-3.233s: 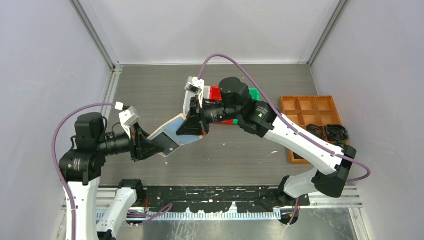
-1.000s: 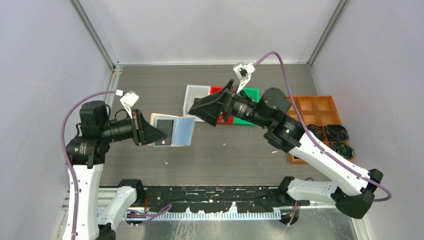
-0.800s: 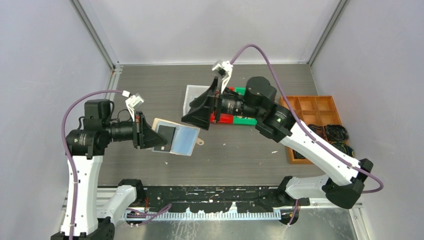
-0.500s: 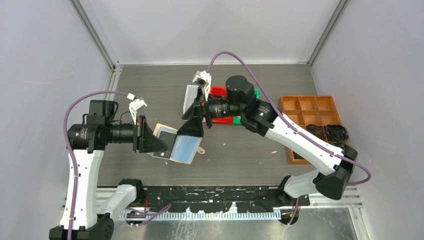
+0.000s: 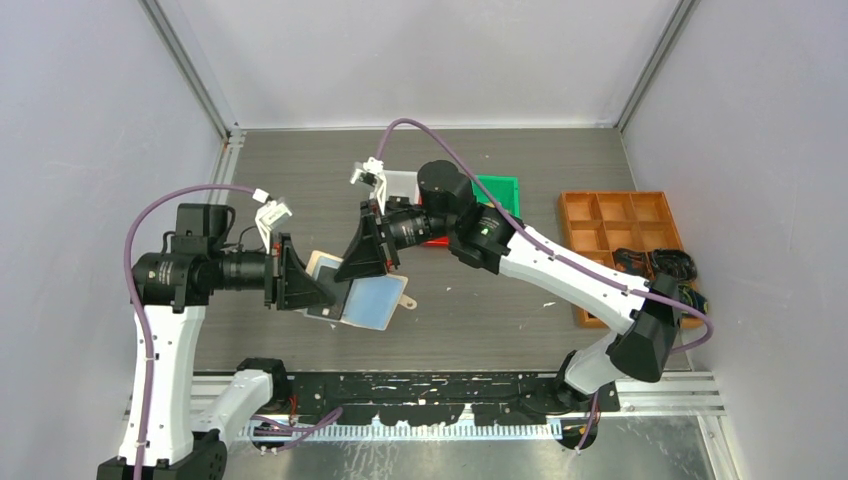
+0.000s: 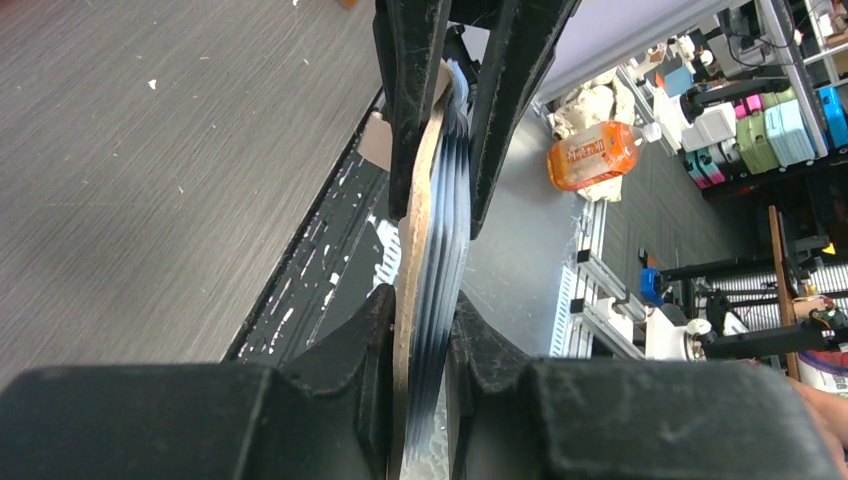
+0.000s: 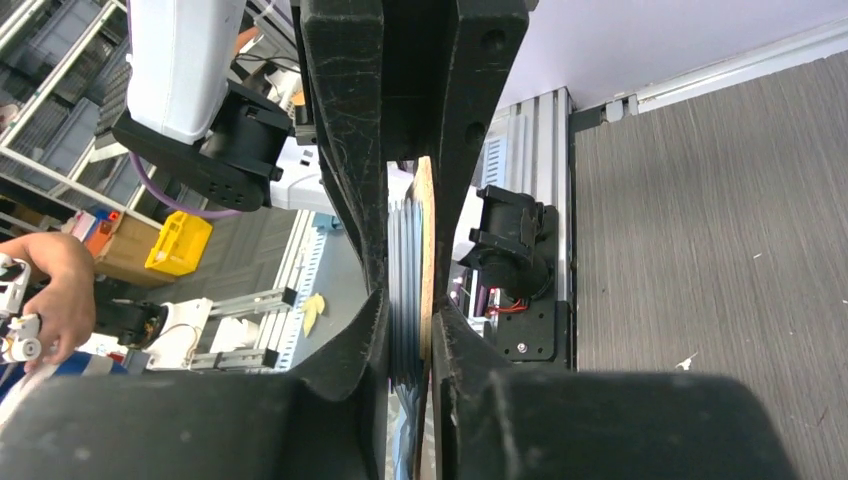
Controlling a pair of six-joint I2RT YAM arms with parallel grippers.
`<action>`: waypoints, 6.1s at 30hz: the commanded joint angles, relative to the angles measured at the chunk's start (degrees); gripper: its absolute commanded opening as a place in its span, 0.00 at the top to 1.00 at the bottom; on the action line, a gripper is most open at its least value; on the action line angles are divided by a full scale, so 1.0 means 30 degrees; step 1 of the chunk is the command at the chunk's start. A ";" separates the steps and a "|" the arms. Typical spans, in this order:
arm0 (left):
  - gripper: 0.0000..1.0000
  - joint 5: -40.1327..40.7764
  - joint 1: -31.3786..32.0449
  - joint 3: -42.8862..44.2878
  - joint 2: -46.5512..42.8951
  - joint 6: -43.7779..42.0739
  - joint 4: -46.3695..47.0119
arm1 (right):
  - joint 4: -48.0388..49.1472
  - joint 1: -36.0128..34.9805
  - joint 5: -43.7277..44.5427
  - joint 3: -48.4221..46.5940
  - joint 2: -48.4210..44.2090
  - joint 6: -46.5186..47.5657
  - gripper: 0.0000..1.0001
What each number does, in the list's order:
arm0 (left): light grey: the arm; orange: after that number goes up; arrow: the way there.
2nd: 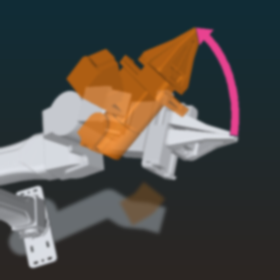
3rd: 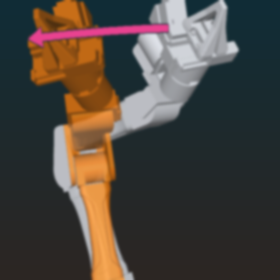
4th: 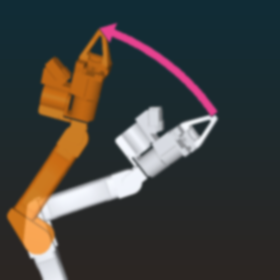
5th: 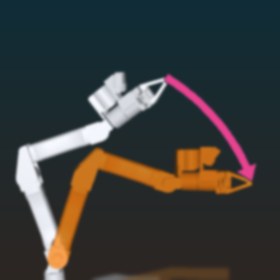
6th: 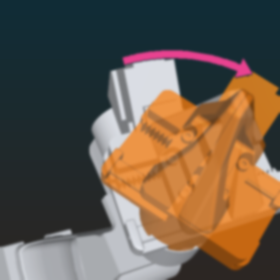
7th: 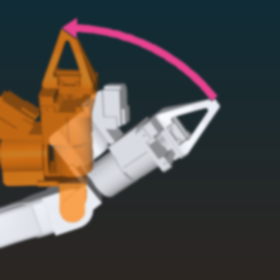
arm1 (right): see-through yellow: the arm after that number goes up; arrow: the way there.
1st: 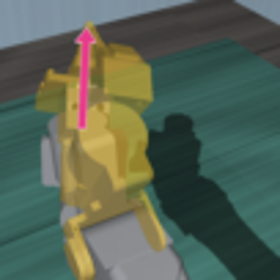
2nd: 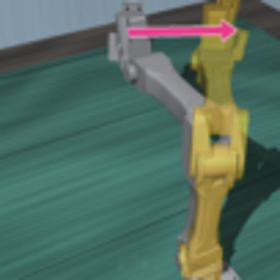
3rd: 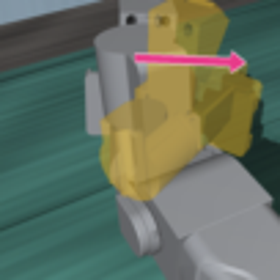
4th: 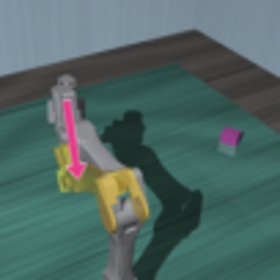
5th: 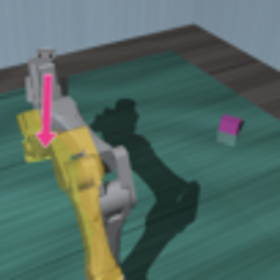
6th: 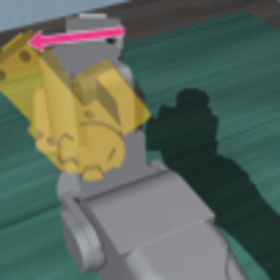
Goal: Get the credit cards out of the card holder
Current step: Remove the credit card from the card holder.
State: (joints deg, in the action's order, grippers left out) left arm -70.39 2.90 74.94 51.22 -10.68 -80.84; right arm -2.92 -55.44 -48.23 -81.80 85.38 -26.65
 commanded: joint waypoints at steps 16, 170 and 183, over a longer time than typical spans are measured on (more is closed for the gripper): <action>0.57 -0.0646 0.0064 -0.3940 -0.3941 1.4217 1.2939 | 0.7285 0.0229 0.1964 0.4288 -0.3967 -0.2836 0.99; 0.93 0.0392 0.0045 -0.5407 -0.3315 2.5231 2.3078 | 1.9728 0.1561 0.6963 1.3451 -0.3260 -1.7262 0.87; 1.00 0.1084 0.0072 -0.4854 -0.3920 2.2058 1.9942 | 2.0584 0.1554 0.6993 1.1491 -0.1695 -1.8177 0.67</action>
State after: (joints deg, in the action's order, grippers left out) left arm -63.96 2.81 57.21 40.62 56.95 -20.84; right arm 57.47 -51.24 -28.38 -44.14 78.81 -80.51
